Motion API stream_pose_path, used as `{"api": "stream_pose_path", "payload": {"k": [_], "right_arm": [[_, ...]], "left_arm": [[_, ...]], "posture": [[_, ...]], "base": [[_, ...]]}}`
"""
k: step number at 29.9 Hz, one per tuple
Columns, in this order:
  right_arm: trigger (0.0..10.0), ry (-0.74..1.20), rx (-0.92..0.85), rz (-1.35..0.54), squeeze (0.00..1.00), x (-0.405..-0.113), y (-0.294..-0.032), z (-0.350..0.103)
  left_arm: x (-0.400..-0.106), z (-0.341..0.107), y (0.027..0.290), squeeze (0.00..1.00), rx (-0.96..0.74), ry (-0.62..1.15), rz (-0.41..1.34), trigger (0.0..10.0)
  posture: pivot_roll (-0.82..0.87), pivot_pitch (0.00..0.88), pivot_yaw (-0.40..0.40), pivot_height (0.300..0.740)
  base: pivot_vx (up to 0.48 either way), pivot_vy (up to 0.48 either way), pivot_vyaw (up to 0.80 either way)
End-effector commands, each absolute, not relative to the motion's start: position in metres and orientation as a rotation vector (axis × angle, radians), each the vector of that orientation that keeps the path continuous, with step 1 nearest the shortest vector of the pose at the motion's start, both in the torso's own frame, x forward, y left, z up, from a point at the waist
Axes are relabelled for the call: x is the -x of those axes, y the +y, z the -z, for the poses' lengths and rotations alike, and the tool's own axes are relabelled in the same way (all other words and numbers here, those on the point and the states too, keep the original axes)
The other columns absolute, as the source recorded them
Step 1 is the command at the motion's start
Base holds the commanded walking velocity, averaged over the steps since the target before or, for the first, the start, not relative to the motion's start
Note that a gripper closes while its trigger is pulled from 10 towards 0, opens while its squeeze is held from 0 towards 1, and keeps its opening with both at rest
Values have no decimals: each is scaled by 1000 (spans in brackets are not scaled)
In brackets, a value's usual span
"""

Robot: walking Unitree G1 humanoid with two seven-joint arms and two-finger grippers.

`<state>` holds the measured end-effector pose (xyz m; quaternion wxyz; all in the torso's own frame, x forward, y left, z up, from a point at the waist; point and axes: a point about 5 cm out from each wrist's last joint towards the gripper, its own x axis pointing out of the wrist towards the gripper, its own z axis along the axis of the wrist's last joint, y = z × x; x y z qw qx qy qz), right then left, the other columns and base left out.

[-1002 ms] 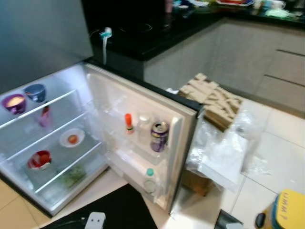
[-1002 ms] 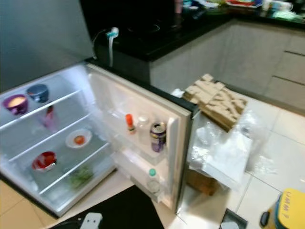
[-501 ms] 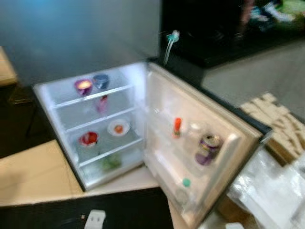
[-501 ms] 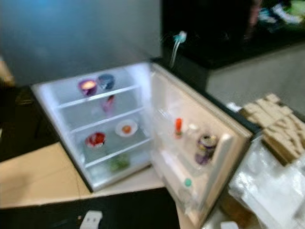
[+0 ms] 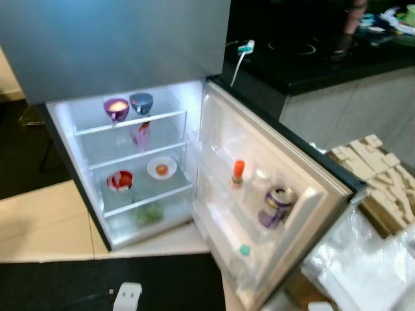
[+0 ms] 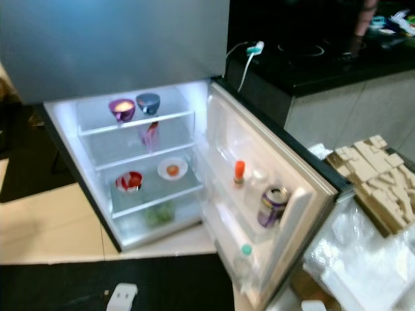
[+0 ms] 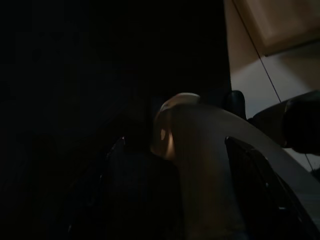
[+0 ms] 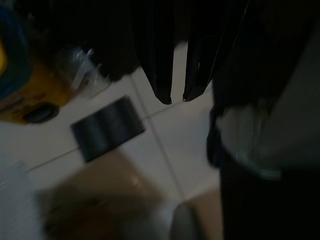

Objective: Restocking fridge

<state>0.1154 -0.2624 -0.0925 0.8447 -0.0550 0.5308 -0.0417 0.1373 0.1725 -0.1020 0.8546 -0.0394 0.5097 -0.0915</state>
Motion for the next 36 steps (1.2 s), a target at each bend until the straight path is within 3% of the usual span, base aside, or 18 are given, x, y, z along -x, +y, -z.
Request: {"api": "stream_pose_path", "payload": {"k": [1, 8, 13, 20, 25, 30, 36], "right_arm": [[10000, 1151, 108, 113, 0, -106, -262, 96], [10000, 1113, 95, 211, 0, -107, -274, 91], [10000, 838, -78, 510, 0, -133, -319, 62], [10000, 639, -175, 631, 0, -150, -353, 33], [10000, 566, -217, 633, 0, -159, -361, 23], [10000, 388, -359, 467, 0, -192, -357, 2], [10000, 330, -407, 356, 0, -206, -349, -5]], "left_arm": [[-126, 107, 168, 0, 105, 1123, 202, 10000], [-124, 107, 169, 0, 109, 1129, 198, 10000], [-124, 107, 169, 0, 117, 1126, 199, 10000], [-125, 107, 168, 0, 116, 1126, 203, 10000], [-125, 107, 168, 0, 119, 1125, 203, 10000], [-126, 106, 167, 0, 115, 1120, 220, 10000], [-125, 106, 168, 0, 108, 1123, 222, 10000]], "posture": [[6, 0, -23, 740], [8, 0, -24, 740], [6, 0, -21, 740], [2, 0, -21, 740], [3, 0, -24, 740], [4, 0, -24, 740], [4, 0, -21, 740]], "base": [[0, 0, 0], [0, 0, 0], [0, 0, 0], [0, 0, 0], [0, 0, 0], [0, 0, 0], [0, -471, 0]]}}
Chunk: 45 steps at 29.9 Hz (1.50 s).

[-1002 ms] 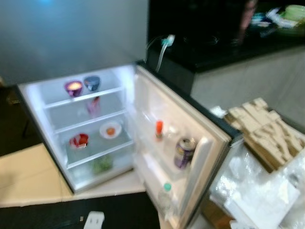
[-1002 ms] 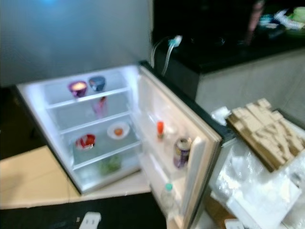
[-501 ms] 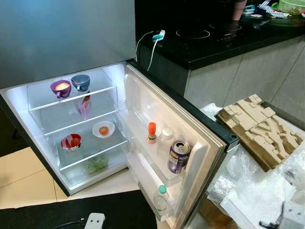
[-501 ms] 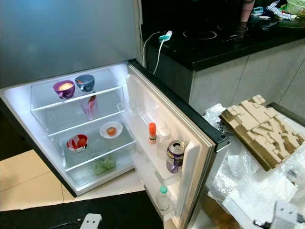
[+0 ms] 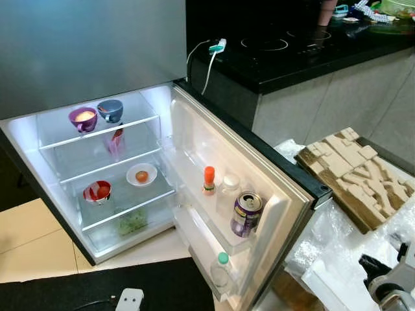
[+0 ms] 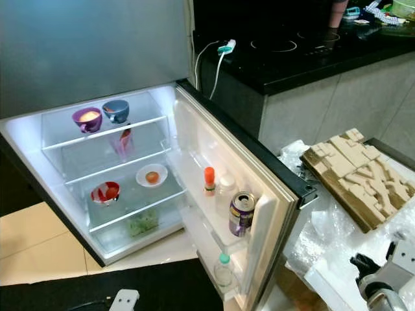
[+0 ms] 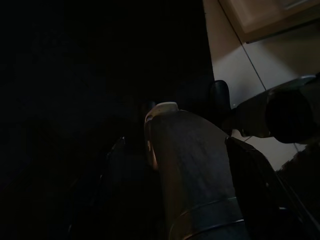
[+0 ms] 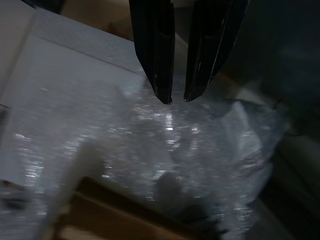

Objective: Restocking fridge

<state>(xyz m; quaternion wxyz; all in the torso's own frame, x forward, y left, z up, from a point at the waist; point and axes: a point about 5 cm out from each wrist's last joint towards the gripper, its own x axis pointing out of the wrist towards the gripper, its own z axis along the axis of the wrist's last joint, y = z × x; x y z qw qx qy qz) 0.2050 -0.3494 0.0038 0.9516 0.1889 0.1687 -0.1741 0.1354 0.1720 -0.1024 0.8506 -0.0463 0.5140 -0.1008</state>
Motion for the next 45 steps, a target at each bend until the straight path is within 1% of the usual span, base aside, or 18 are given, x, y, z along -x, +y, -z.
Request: {"api": "stream_pose_path", "payload": {"k": [1, 9, 12, 13, 15, 16, 17, 20, 21, 25, 26, 31, 35, 36, 38, 39, 44, 45], "right_arm": [[10000, 323, -413, 339, 0, -208, -348, -5], [10000, 303, -465, 186, 0, -218, -335, -8], [10000, 308, -497, 55, 0, -221, -322, -6], [10000, 308, -497, 55, 0, -221, -322, -6], [10000, 320, -515, -93, 0, -226, -306, -5], [10000, 320, -515, -93, 0, -226, -306, -5], [10000, 324, -524, -210, 0, -230, -293, -5], [10000, 324, -533, -343, 0, -235, -276, -6], [10000, 324, -533, -343, 0, -235, -276, -6], [10000, 312, -544, -538, 0, -242, -252, -12], [10000, 312, -544, -538, 0, -242, -252, -12], [10000, 296, -532, -717, 0, -248, -236, -23], [10000, 298, -529, -761, 0, -248, -232, -26], [10000, 304, -527, -802, 0, -247, -227, -27], [10000, 331, -518, -940, 0, -243, -207, -29], [10000, 331, -518, -940, 0, -243, -207, -29], [10000, 341, -500, -1088, 0, -240, -179, -35], [10000, 341, -500, -1088, 0, -240, -179, -35]], "left_arm": [[-126, 106, 168, 0, 114, 1121, 214, 10000], [-126, 106, 169, 0, 126, 1120, 202, 10000], [-125, 106, 169, 0, 130, 1123, 203, 10000], [-125, 106, 169, 0, 130, 1123, 203, 10000], [-125, 107, 168, 0, 133, 1124, 204, 10000], [-125, 107, 168, 0, 133, 1124, 204, 10000], [-125, 107, 168, 0, 133, 1124, 205, 10000], [-125, 106, 168, 0, 134, 1123, 206, 10000], [-125, 106, 168, 0, 134, 1123, 206, 10000], [-125, 106, 168, 0, 134, 1122, 208, 10000], [-125, 106, 168, 0, 134, 1122, 208, 10000], [-125, 106, 168, 0, 136, 1123, 208, 10000], [-125, 106, 168, 0, 137, 1124, 209, 10000], [-124, 107, 168, 0, 138, 1125, 209, 10000], [-124, 107, 167, 0, 139, 1128, 210, 10000], [-124, 107, 167, 0, 139, 1128, 210, 10000], [-123, 107, 167, 0, 140, 1128, 212, 10000], [-123, 107, 167, 0, 140, 1128, 212, 10000]], "posture": [[4, 0, -21, 740], [8, 0, -24, 740], [6, 0, -24, 740], [6, 0, -24, 740], [6, 0, -26, 740], [6, 0, -26, 740], [5, 0, -25, 740], [5, 0, -25, 740], [5, 0, -25, 740], [5, 0, -24, 740], [5, 0, -24, 740], [5, 0, -25, 740], [5, 0, -25, 740], [4, 0, -26, 740], [5, 0, -27, 740], [5, 0, -27, 740], [5, 0, -26, 740], [5, 0, -26, 740]], "base": [[0, -469, 0], [0, 0, 0], [0, 0, 0], [0, 0, 0], [0, 0, 0], [0, 0, 0], [0, 0, 0], [0, 0, 0], [0, 0, 0], [0, 0, 0], [0, 0, 0], [0, 0, 0], [0, 0, 0], [0, 0, 0], [0, 0, 0], [0, 0, 0], [0, 0, 0], [0, 0, 0]]}}
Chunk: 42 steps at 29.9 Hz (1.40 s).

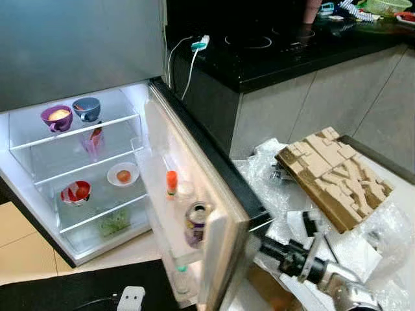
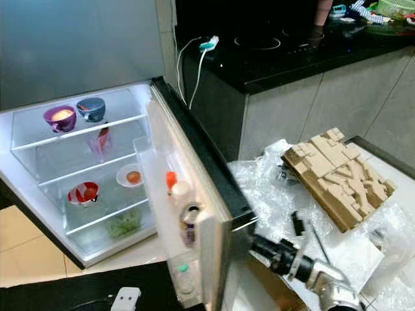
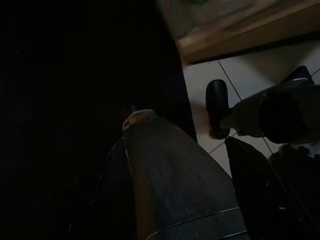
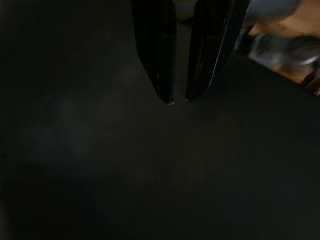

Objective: Restocking fridge

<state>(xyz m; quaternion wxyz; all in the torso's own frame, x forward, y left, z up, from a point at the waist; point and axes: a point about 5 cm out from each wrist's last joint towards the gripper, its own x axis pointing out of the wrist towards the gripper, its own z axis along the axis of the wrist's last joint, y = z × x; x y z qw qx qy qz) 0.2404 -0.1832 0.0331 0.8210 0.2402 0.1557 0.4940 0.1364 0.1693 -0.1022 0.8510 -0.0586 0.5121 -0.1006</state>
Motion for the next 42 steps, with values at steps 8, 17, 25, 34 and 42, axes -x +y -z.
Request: {"api": "stream_pose_path", "payload": {"k": [8, 17, 25, 34, 42], "right_arm": [[10000, 310, -487, -1329, 0, -233, -132, -57], [10000, 339, -412, -1155, 0, -242, -145, -46], [10000, 402, -337, -876, 0, -252, -168, -26], [10000, 486, -297, -764, 0, -243, -184, -7], [10000, 462, -287, -696, 0, -252, -184, -5]], "left_arm": [[-124, 107, 167, 0, 138, 1128, 212, 10000], [-123, 107, 167, 0, 140, 1130, 212, 10000], [-122, 107, 165, 0, 142, 1132, 212, 10000], [-122, 108, 166, 0, 136, 1133, 210, 10000], [-122, 107, 167, 0, 133, 1135, 210, 10000]], "posture": [[5, 0, -24, 740], [8, 0, -27, 740], [8, 0, -27, 740], [7, 0, -32, 740], [7, 0, -24, 740]], "base": [[0, 0, 0], [0, 0, 0], [0, 0, 0], [0, 0, 453], [0, 0, 304]]}}
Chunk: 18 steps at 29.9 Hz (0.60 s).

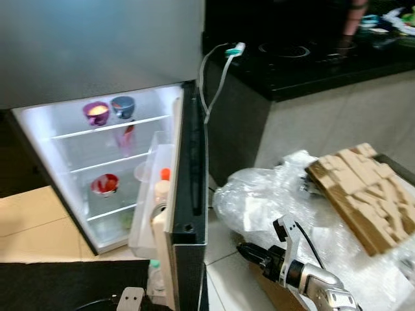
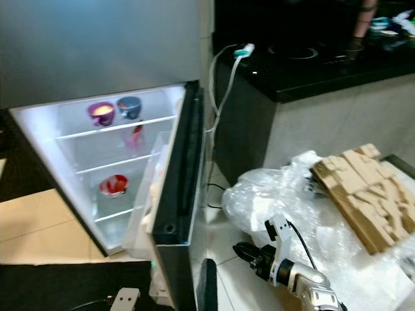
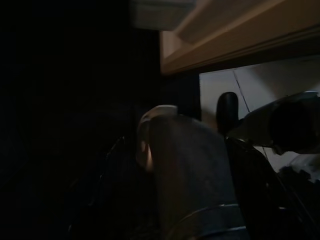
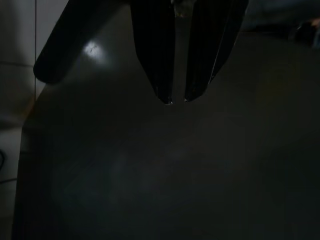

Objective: Restocking fridge

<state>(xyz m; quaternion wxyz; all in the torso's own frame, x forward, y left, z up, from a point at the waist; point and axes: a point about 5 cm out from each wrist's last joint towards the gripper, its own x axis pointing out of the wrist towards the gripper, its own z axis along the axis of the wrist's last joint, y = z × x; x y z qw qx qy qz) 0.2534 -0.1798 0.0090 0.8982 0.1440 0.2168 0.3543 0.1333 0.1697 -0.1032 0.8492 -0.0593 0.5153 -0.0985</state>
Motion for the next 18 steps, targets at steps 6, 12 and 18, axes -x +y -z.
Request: {"api": "stream_pose_path", "payload": {"k": [6, 12, 18], "right_arm": [[10000, 433, -291, -710, 0, -254, -186, -9], [10000, 415, -291, -735, 0, -257, -182, -11], [10000, 400, -289, -751, 0, -259, -180, -14]], "left_arm": [[-122, 107, 167, 0, 134, 1134, 208, 10000], [-122, 107, 167, 0, 134, 1135, 208, 10000], [-122, 108, 167, 0, 135, 1135, 207, 10000]], "posture": [[7, 0, -24, 740], [7, 0, -24, 740], [10, 0, -27, 740]], "base": [[0, 0, 249], [0, 0, 770], [0, 0, 770]]}}
